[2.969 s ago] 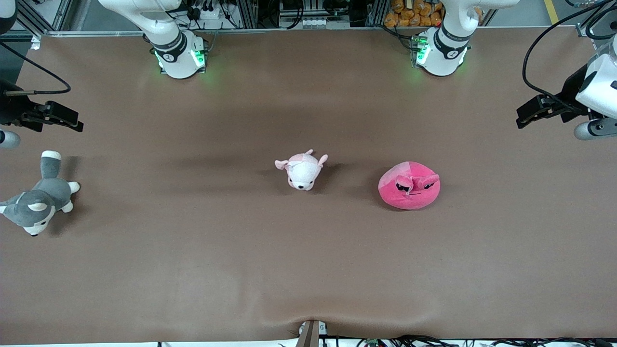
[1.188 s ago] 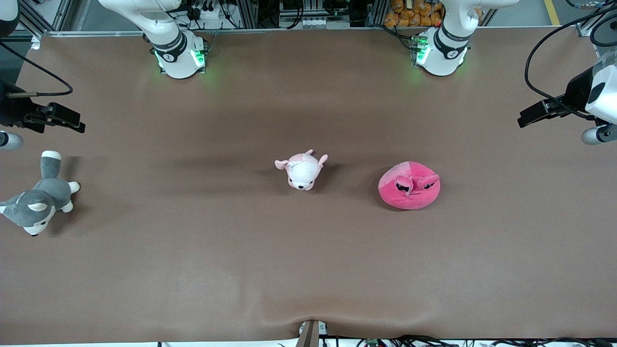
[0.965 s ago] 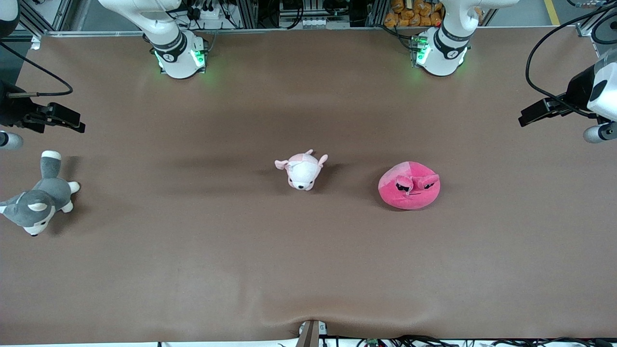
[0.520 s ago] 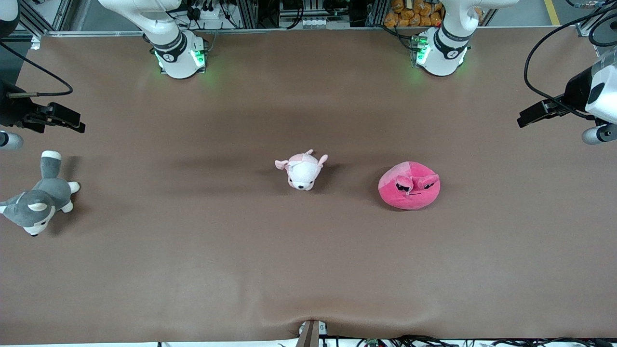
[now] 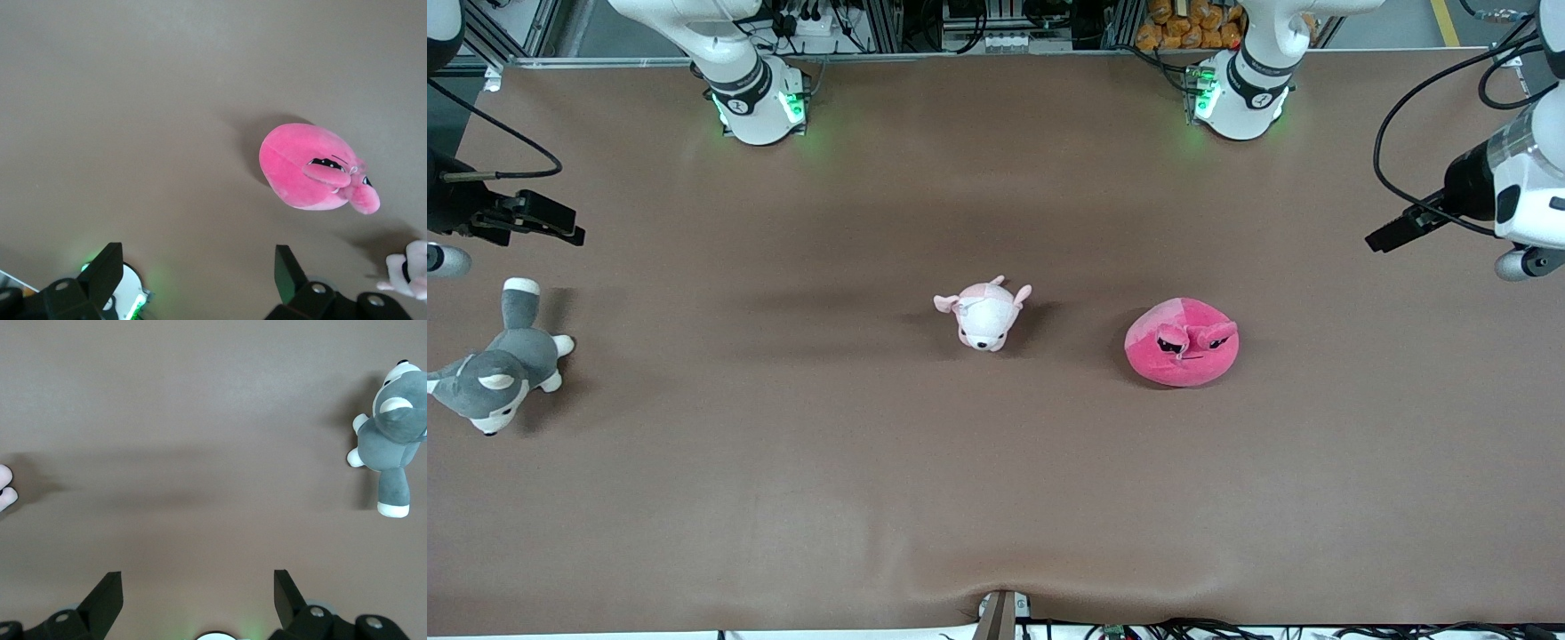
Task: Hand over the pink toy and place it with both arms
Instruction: 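Move the left gripper down over the pink plush toy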
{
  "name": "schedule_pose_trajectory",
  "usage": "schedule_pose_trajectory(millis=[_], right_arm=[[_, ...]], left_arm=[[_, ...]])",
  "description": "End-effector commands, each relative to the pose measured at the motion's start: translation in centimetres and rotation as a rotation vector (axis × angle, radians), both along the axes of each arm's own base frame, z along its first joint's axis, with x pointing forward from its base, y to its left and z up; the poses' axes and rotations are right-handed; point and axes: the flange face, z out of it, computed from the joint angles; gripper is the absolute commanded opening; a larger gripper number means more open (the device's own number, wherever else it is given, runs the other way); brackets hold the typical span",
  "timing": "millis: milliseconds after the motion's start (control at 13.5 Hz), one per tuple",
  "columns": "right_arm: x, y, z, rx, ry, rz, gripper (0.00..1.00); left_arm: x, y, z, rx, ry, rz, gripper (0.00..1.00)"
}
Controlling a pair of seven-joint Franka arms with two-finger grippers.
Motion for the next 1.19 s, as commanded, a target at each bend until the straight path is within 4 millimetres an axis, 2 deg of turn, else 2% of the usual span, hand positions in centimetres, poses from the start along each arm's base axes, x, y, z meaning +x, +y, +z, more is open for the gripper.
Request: schedule_pose_trajectory(millis=[0,148,223,445,742,965,1114], right_arm=[[0.1,0.2,0.3,-0.006,0.004,0.009,1.00],[0.3,0.2,0.0,-0.006,0.009,0.010,1.00],[0.3,0.2,-0.1,-0.006,0.012,0.011,1.00],[0.4,0.2,-0.1,-0.006,0.010,0.010,1.00],[0.4,0.2,-0.1,-0.006,0.010,0.010,1.00],[0.4,0.2,-0.2,-0.006,0.012,0.011,1.00],[0.4,0.2,-0.2,-0.006,0.012,0.011,1.00]], left_arm=[[0.1,-1.0,-1.3,-0.040,0.005,0.122,1.00],[0.8,-2.0,-2.8,-0.030,0.024,0.281,1.00],[1.1,-3.2,-3.4,-0.017,0.033,0.363,1.00],[2.3,-4.3,-6.0,-0.004,0.082,0.562,1.00],[4.2,-5.1,-9.9,-0.042,0.140,0.716,1.00],[4.8,-5.3,-12.0,-0.023,0.169,0.766,1.00],[5.5,-5.3,-14.1,0.012,0.190,0.876,1.00]])
